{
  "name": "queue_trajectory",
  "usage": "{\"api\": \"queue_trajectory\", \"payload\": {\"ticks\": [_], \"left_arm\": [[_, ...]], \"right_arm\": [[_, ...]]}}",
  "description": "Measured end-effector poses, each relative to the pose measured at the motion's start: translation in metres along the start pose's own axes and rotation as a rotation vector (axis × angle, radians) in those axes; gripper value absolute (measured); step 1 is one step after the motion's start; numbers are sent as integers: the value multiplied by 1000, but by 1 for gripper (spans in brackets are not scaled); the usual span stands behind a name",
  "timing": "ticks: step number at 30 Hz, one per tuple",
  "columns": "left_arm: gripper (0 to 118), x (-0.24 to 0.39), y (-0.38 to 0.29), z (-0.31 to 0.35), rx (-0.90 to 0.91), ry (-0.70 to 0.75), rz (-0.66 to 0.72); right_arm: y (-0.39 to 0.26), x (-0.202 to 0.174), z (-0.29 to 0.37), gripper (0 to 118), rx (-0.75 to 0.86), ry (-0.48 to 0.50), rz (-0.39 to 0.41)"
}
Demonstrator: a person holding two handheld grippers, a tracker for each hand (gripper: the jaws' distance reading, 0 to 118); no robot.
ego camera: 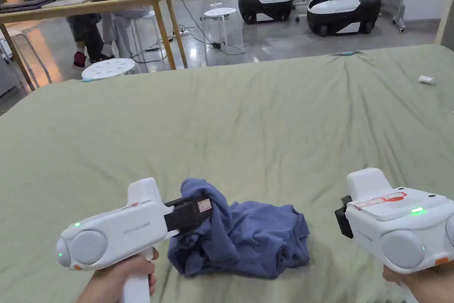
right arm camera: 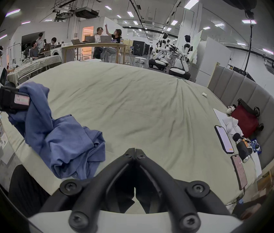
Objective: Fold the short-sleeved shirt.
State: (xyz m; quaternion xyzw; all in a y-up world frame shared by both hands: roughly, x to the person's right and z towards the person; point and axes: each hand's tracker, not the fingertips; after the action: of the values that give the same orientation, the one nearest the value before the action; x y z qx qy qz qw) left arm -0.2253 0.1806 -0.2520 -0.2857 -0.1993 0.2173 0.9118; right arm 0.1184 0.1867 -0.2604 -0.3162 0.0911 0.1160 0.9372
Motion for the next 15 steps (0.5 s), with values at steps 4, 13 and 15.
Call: {"api": "queue_trajectory", "payload": {"ticks": [4, 13, 15], "left_arm": [[26, 30, -17, -39, -43, 30, -66], [118, 56, -31, -55, -124, -159, -81], [115, 49, -21, -44, -117, -159, -67]], "right_arm": [[-3, 12, 8, 0, 6, -17, -30], [-8, 33, 15, 0, 10, -56, -58], [-10, 34, 16, 0, 7, -59, -60]]}}
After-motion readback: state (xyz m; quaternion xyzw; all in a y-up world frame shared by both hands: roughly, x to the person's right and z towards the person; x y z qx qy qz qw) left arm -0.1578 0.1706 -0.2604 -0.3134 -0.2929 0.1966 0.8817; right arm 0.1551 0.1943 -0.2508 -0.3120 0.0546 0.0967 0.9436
